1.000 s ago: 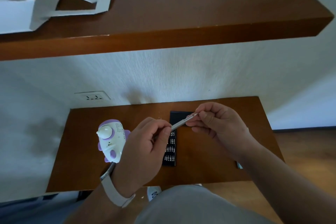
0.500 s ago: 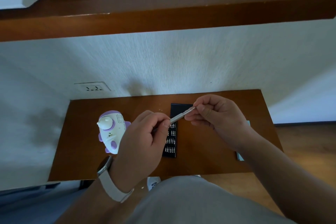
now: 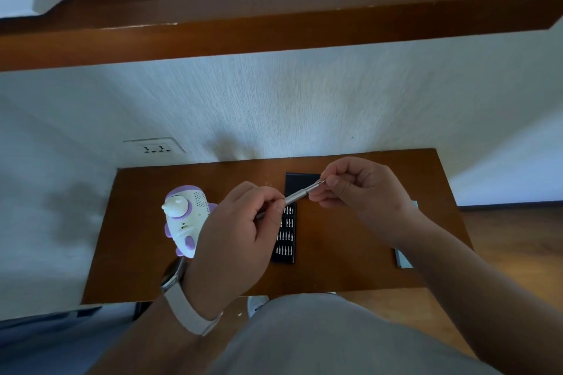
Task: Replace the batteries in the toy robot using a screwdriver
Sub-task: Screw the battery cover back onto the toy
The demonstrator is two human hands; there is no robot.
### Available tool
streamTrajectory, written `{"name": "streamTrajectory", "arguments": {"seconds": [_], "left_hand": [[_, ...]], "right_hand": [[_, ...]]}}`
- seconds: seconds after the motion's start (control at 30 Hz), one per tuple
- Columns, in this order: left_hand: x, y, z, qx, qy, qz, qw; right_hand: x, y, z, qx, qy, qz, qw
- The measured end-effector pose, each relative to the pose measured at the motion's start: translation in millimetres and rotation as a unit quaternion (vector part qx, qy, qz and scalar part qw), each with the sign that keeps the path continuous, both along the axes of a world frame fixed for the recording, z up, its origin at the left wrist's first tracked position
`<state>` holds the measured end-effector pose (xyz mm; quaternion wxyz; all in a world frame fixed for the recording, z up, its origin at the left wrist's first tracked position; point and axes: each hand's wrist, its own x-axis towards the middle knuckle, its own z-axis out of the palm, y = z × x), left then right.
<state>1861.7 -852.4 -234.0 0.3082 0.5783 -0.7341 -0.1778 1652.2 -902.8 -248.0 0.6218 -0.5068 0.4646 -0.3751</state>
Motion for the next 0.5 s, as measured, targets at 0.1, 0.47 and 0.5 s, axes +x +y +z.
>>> {"name": "streamTrajectory", "arguments": {"seconds": [0.1,0.47,0.5], "left_hand": [[-4.7,2.2,0.5,0.026,0.028,0.019,0.999],[-18.1,3.6,-10.8,0.285,0.310,0.130,0.898],[-18.8,4.0,-12.2,0.286,0.318,0.129,0.895]], "right_hand": [[-1.0,1.7,-0.5,-0.014,0.019,-0.004,1.000],[-3.5,5.8,0.1,-0.031,0.039,-0.005,0.999],[-4.4,5.7,0.1,-0.029,0.037,-0.005,0.999]]}}
